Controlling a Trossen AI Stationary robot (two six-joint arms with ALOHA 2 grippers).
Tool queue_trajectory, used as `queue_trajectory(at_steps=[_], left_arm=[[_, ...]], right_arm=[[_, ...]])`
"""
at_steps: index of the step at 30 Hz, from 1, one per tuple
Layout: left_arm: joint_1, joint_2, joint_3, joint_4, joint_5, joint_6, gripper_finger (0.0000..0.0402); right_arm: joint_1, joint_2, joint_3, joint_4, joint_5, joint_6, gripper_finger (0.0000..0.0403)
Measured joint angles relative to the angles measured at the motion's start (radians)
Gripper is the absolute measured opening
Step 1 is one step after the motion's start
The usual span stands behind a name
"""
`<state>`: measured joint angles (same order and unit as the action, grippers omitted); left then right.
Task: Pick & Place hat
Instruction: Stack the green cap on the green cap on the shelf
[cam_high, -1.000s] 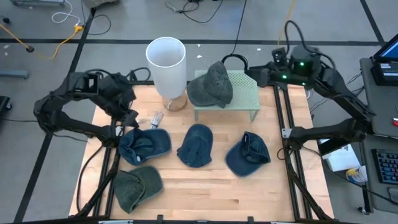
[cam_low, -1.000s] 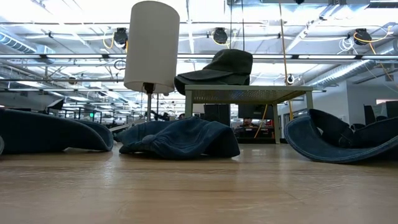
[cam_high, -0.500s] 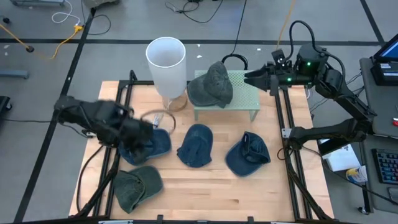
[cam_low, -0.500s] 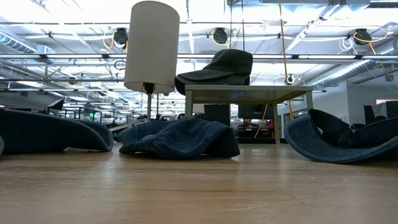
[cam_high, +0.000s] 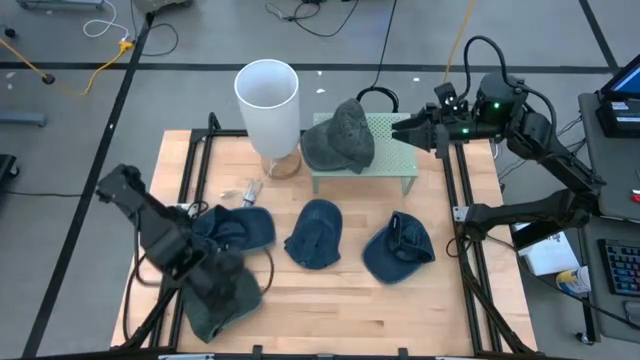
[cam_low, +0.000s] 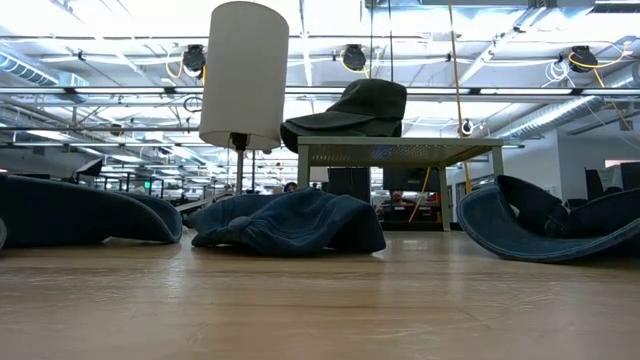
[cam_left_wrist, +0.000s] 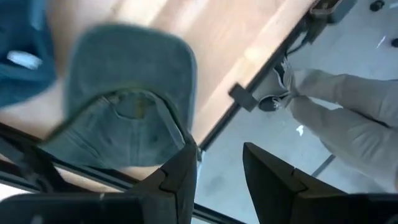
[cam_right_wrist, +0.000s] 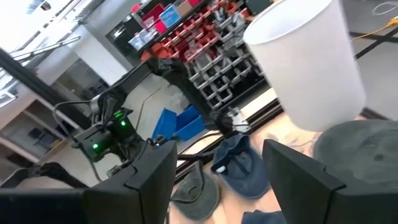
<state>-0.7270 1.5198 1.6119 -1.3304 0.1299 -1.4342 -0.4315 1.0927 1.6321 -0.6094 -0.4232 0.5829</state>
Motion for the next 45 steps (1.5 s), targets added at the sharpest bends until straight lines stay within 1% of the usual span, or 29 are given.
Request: queue_trajectory(at_steps=[8,10,13,16,20,22,25,27,30,35,42,45], left_arm=[[-0.097,0.138,0.000,0.023,0.000,-0.096,0.0134],[-0.107,0.167,0.000,0.026,0.001,-0.097,0.0134],[-0.103,0.196,0.000,0.025,0.016,-0.118,0.0140],[-0.091,0.219,0.000,0.026,0.041,-0.118,0.0170],[-0.092,0.229,0.000,0.034,0.026,-0.116,0.0236],[-0.093,0.229,0.000,0.047,0.000,-0.119,0.0266],[-0.092,0.246,0.002,0.047,-0.057,-0.149,0.0295],[-0.095,0.268,0.002,0.044,-0.072,-0.151,0.0303],[-0.094,0.318,0.002,0.052,-0.054,-0.136,0.0302],[-0.092,0.407,0.001,0.054,0.006,-0.073,0.0286],[-0.092,0.502,0.001,0.052,0.007,0.003,0.0265],[-0.091,0.536,0.001,0.051,-0.026,0.048,0.0256]], right_arm=[[0.083,0.000,0.000,0.000,0.005,0.000,0.0233],[0.092,0.000,0.000,0.000,0.012,0.000,0.0233],[0.111,0.000,0.000,-0.001,0.057,-0.001,0.0233],[0.126,0.000,0.000,-0.001,0.086,-0.012,0.0233],[0.135,0.000,0.000,-0.001,0.082,-0.028,0.0233],[0.135,0.000,0.000,-0.001,0.082,-0.021,0.0233],[0.135,-0.003,0.000,-0.012,0.080,-0.020,0.0233],[0.135,-0.005,0.000,-0.016,0.079,-0.020,0.0233],[0.135,-0.006,0.000,-0.023,0.078,-0.024,0.0233],[0.134,-0.007,0.000,-0.021,0.078,-0.032,0.0233],[0.134,-0.006,0.000,-0.022,0.077,-0.053,0.0233],[0.141,-0.006,0.000,-0.021,0.074,-0.053,0.0233]])
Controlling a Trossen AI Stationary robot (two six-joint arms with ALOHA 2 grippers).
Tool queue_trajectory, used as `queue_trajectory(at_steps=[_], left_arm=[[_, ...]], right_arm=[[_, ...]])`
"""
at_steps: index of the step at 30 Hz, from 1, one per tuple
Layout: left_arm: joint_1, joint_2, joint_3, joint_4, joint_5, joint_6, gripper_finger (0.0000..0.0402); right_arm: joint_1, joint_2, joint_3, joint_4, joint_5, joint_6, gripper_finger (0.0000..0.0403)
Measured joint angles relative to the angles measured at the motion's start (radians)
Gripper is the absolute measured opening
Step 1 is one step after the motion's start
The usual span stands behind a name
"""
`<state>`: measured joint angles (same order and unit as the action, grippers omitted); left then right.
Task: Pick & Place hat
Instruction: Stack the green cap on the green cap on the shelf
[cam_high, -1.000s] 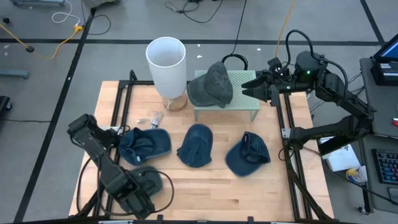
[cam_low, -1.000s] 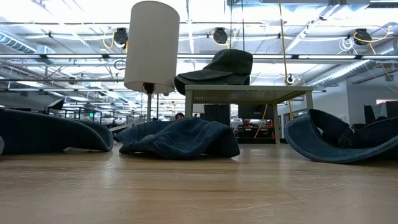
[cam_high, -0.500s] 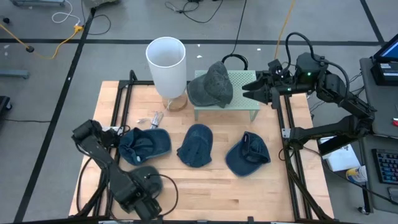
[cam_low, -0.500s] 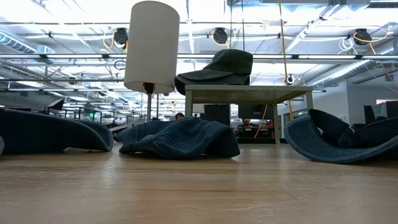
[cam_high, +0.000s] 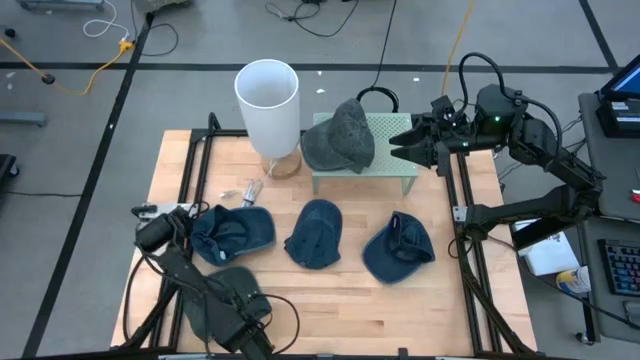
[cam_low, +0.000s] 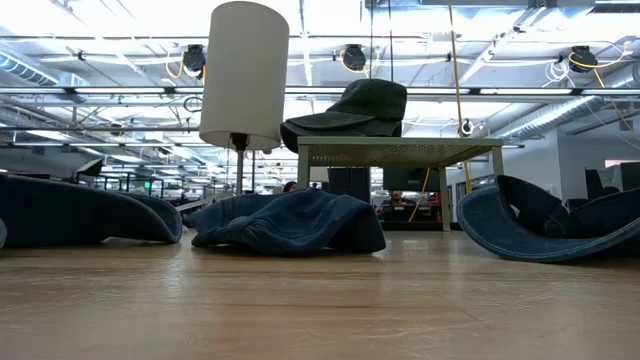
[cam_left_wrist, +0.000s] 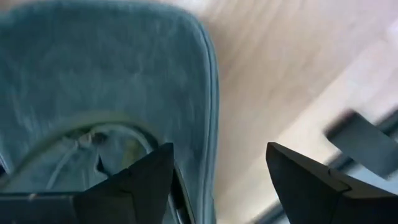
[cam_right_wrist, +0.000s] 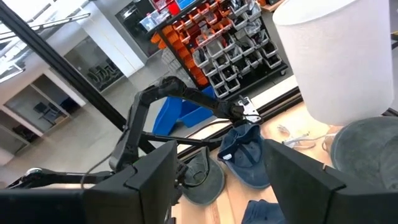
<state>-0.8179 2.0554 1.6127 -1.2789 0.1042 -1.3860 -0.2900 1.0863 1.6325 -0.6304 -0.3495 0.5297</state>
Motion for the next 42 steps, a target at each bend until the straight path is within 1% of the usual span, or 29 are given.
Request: queue_trajectory(at_steps=[3,9,13,19,27,34,38,42], left_arm=[[0.006,0.025,0.000,-0.003,-0.031,0.018,0.0248],[0.021,0.040,-0.001,-0.006,-0.048,0.043,0.0221],[0.025,0.040,-0.001,-0.006,-0.061,0.059,0.0190],[0.026,0.040,-0.001,-0.005,-0.025,0.094,0.0139],[0.026,0.040,-0.001,-0.004,0.011,0.099,0.0086],[0.026,0.038,0.000,-0.009,0.017,0.099,0.0013],[0.026,0.038,0.000,-0.013,0.023,0.099,0.0012],[0.027,0.038,0.000,-0.014,0.025,0.108,0.0008]], right_arm=[[0.018,0.000,0.000,0.002,-0.003,-0.016,0.0233],[0.057,0.000,0.000,0.006,-0.041,-0.044,0.0233],[0.079,0.000,0.000,0.006,-0.049,-0.044,0.0233],[0.105,-0.009,0.000,0.006,-0.049,-0.019,0.0233],[0.118,-0.026,0.000,0.006,-0.049,-0.018,0.0233],[0.118,-0.041,0.000,0.005,-0.047,-0.001,0.0233],[0.118,-0.044,0.000,0.005,-0.047,0.036,0.0233],[0.118,-0.046,0.000,0.005,-0.046,0.037,0.0233]])
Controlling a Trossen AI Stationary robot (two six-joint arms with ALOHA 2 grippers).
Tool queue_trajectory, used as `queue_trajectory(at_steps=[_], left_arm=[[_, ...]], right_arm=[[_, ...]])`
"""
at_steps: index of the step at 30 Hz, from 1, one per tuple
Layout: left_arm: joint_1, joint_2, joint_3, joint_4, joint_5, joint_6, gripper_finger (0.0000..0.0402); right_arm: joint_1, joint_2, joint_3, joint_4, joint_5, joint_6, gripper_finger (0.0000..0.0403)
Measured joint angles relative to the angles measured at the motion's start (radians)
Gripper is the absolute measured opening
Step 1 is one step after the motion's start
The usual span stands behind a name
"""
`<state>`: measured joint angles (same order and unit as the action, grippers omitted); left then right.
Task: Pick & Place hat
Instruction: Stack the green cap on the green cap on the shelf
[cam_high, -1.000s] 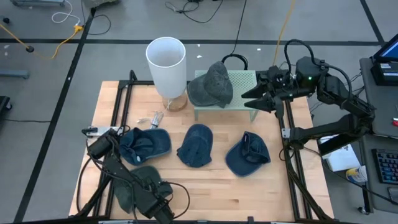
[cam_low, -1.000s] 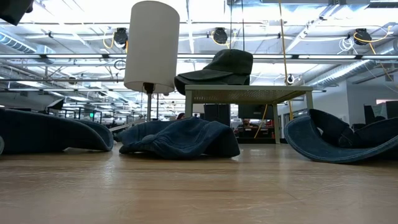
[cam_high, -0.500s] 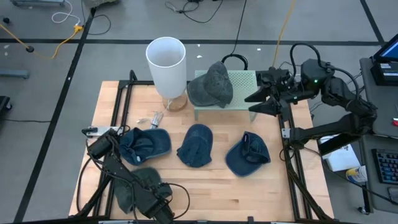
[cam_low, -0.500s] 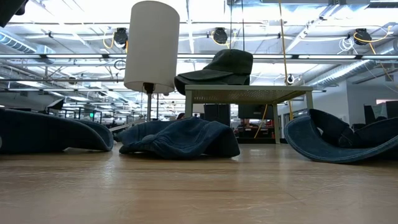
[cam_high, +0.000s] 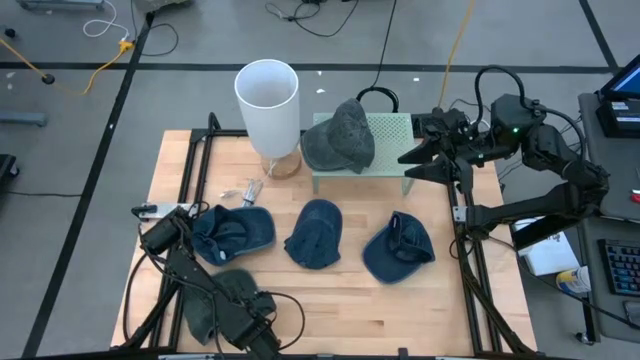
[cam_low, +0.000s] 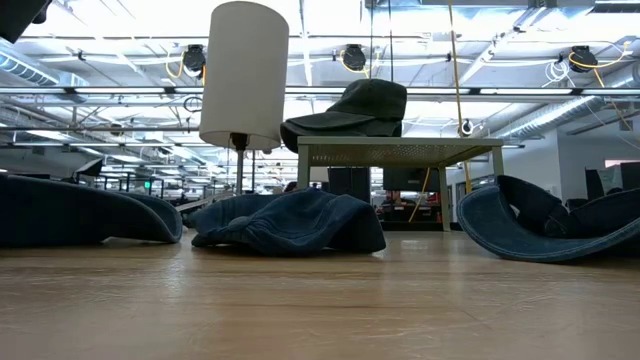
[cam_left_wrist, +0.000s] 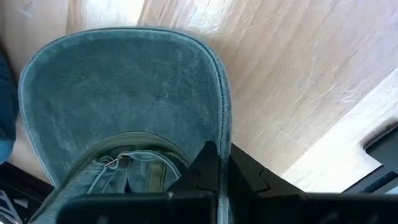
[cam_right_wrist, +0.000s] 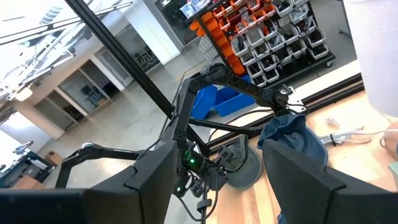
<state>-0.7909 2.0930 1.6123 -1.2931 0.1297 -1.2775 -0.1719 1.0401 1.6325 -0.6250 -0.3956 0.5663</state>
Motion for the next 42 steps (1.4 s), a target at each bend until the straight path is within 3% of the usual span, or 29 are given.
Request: queue_trajectory(at_steps=[6,11,21,28,35,42], left_arm=[[0.002,-0.010,0.000,-0.002,0.052,0.040,0.0008],[0.011,-0.096,0.000,0.009,0.054,0.037,0.0008],[0.030,-0.387,0.000,0.088,-0.109,-0.019,0.0008],[0.029,-0.555,0.000,0.263,-0.378,-0.020,0.0008],[0.021,-0.648,0.000,0.418,-0.683,0.086,0.0008],[-0.004,-0.690,0.000,0.469,-0.965,0.210,0.0008]], right_arm=[[0.000,0.000,0.000,0.000,0.003,0.019,0.0233],[0.000,0.000,0.000,0.000,0.002,0.024,0.0233],[0.000,-0.001,-0.018,0.000,0.006,0.079,0.0233],[0.000,-0.008,-0.069,0.020,0.006,0.200,0.0233],[0.000,-0.042,-0.140,0.031,0.006,0.231,0.0233],[0.000,-0.096,-0.238,0.225,0.005,0.235,0.0233]])
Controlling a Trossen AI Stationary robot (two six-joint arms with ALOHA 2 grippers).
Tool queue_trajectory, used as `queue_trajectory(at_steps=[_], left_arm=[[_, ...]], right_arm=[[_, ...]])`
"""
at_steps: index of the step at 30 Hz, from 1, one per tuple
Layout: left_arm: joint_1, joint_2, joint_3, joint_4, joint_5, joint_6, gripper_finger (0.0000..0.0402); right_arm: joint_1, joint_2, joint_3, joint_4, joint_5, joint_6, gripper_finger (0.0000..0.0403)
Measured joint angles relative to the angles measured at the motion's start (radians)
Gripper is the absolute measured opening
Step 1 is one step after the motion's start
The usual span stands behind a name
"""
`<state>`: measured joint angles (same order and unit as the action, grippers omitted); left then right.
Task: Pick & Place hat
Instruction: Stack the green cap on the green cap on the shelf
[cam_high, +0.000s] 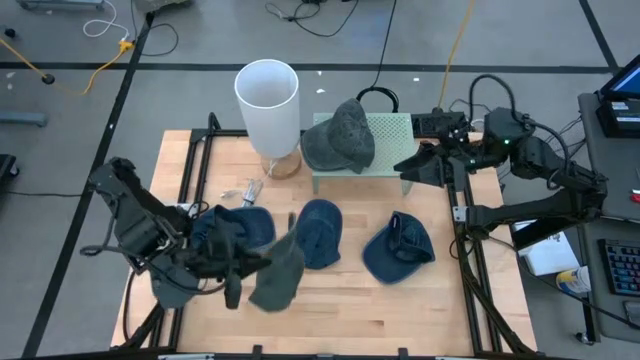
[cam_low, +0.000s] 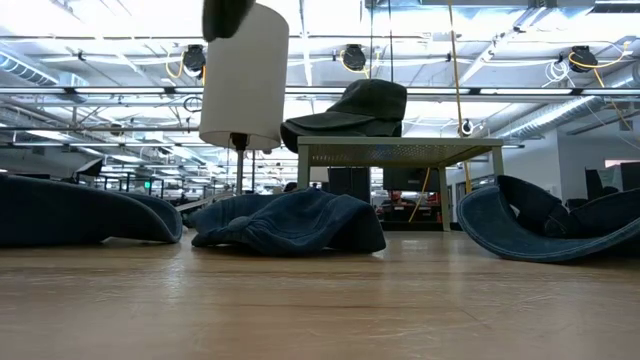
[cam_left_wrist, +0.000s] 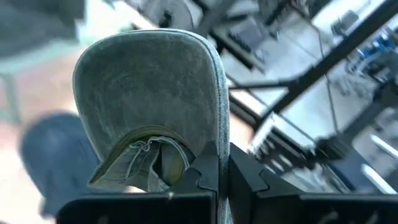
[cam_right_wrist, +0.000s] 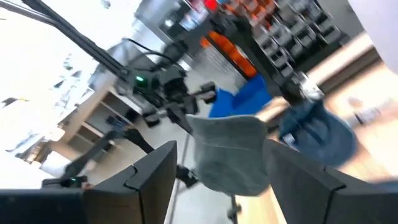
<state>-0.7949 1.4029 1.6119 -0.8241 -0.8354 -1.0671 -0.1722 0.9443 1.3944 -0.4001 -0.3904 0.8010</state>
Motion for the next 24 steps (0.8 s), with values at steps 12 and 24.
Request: queue_trajectory(at_steps=[12,24], left_arm=[[-0.089,-0.010,0.000,0.008,-0.422,0.099,0.0008],[-0.120,-0.010,0.000,0.013,-0.715,0.117,0.0008]], right_arm=[[0.000,-0.068,-0.237,0.452,-0.005,0.196,0.0233],[0.000,-0.069,-0.387,0.734,0.052,0.378,0.0233]])
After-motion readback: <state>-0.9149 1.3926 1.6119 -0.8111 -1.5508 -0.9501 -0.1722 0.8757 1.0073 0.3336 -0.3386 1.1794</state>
